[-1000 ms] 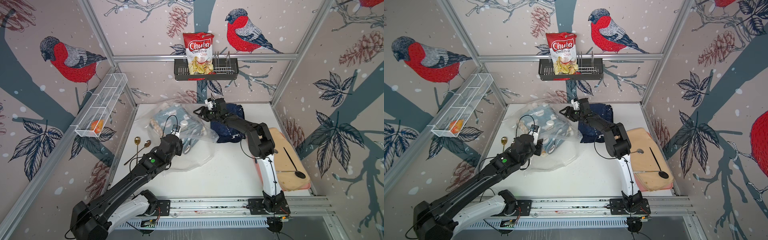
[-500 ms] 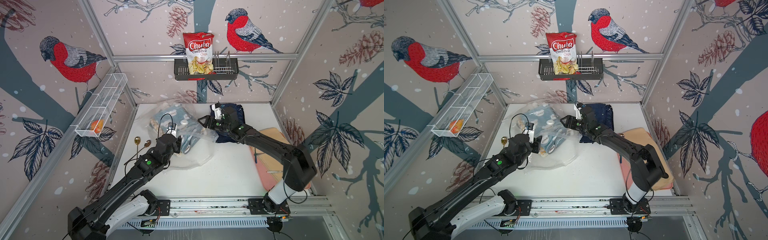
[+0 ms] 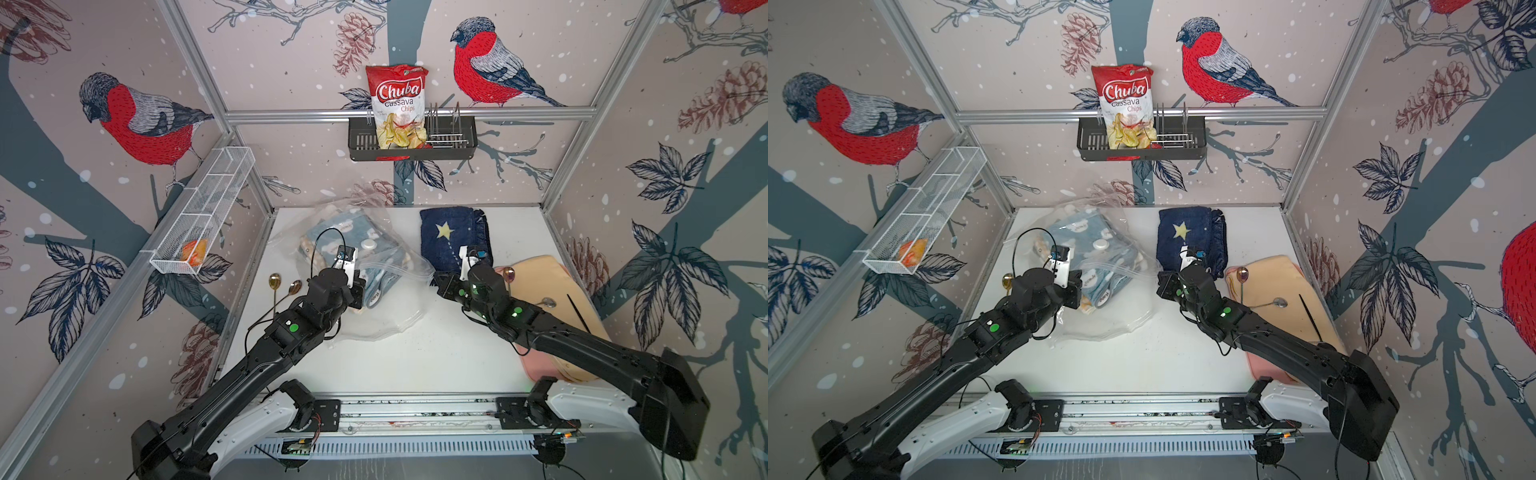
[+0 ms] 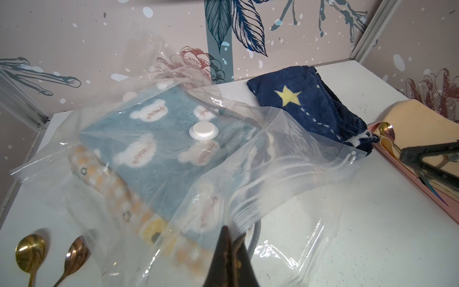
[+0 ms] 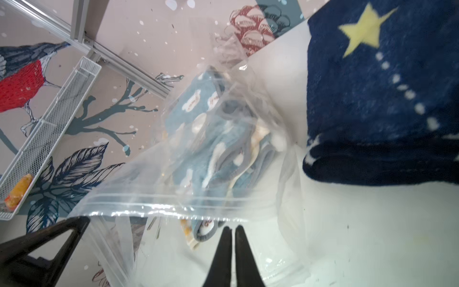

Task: Take the blanket out of the vacuum bag
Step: Take out the blanket from the vacuum bag.

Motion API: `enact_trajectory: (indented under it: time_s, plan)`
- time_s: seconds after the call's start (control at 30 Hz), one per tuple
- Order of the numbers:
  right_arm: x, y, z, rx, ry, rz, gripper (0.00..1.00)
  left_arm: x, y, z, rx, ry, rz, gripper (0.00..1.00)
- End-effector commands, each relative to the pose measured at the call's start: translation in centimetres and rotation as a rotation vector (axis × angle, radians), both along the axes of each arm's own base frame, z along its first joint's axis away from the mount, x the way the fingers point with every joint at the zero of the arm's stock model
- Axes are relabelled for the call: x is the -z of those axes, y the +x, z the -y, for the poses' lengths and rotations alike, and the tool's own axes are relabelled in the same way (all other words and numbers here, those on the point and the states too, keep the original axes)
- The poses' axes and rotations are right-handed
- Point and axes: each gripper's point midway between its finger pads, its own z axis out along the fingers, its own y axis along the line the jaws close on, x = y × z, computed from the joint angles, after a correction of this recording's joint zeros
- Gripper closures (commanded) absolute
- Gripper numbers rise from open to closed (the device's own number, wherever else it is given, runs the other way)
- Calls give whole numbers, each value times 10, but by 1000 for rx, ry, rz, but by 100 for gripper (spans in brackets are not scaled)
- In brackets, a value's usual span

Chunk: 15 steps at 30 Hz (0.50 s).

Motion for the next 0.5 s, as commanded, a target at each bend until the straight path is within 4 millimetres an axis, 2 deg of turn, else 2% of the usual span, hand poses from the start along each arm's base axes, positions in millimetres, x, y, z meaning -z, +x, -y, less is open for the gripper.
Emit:
enact_trajectory:
  time_s: [0.0,0.1,0.17,0.3,0.47]
  plan:
    - [-29,-16,-35,-44,171,63,100,-16,0,7,29,-66,53,100]
    - [-28,-36,-59,-75,244,56,85,-19,-4,6,34,-84,68,100]
    - [-15,-43,-65,-67,264,31,77,-23,-6,6,44,-100,80,100]
    - [10,-54,-74,-59,301,-37,77,-23,-10,5,52,-113,83,100]
    - [34,-62,-104,-126,245,-91,76,-19,-12,14,94,-123,67,100]
